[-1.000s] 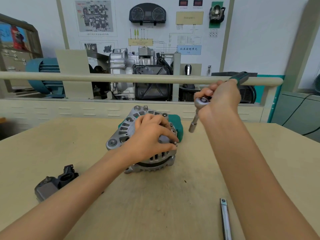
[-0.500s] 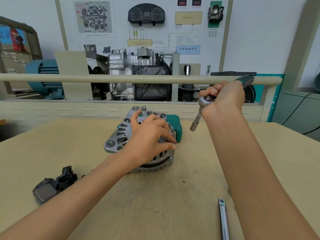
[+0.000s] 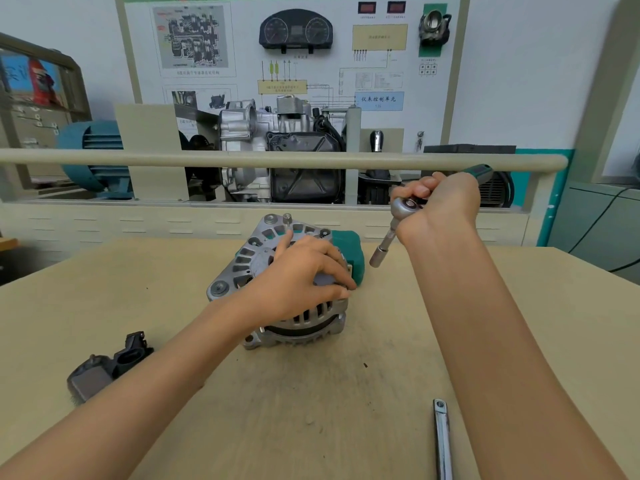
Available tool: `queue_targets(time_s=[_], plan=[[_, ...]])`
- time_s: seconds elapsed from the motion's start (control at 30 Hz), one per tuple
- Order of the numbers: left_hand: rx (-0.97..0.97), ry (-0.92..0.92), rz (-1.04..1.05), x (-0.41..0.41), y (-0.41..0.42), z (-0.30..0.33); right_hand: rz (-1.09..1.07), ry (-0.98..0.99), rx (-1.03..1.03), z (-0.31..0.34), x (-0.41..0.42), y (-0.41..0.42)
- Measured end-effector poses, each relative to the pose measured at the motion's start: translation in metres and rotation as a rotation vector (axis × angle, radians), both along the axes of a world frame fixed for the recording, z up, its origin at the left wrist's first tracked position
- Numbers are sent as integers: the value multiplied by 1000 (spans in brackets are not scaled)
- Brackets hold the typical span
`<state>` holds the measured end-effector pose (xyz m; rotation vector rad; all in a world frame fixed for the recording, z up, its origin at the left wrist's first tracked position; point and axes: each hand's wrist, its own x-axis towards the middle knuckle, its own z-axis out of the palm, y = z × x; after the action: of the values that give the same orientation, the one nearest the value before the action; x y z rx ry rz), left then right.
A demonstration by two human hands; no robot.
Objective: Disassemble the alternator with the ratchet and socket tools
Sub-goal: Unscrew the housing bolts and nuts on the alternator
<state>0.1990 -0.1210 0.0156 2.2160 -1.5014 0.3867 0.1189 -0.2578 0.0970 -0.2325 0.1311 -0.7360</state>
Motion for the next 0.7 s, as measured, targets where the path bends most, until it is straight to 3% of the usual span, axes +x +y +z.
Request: queue_targets(time_s=[0.2,0.5,0.7], plan=[[-20,-37,-51,-2,-3,3,-7,-9,17,1,-3,2],[175,-21,-115,-3,-31,15,-20,3,50,0,-6,0],[159,-67,-110,-1,-29,9,-7,12,46,-2,-2,0]])
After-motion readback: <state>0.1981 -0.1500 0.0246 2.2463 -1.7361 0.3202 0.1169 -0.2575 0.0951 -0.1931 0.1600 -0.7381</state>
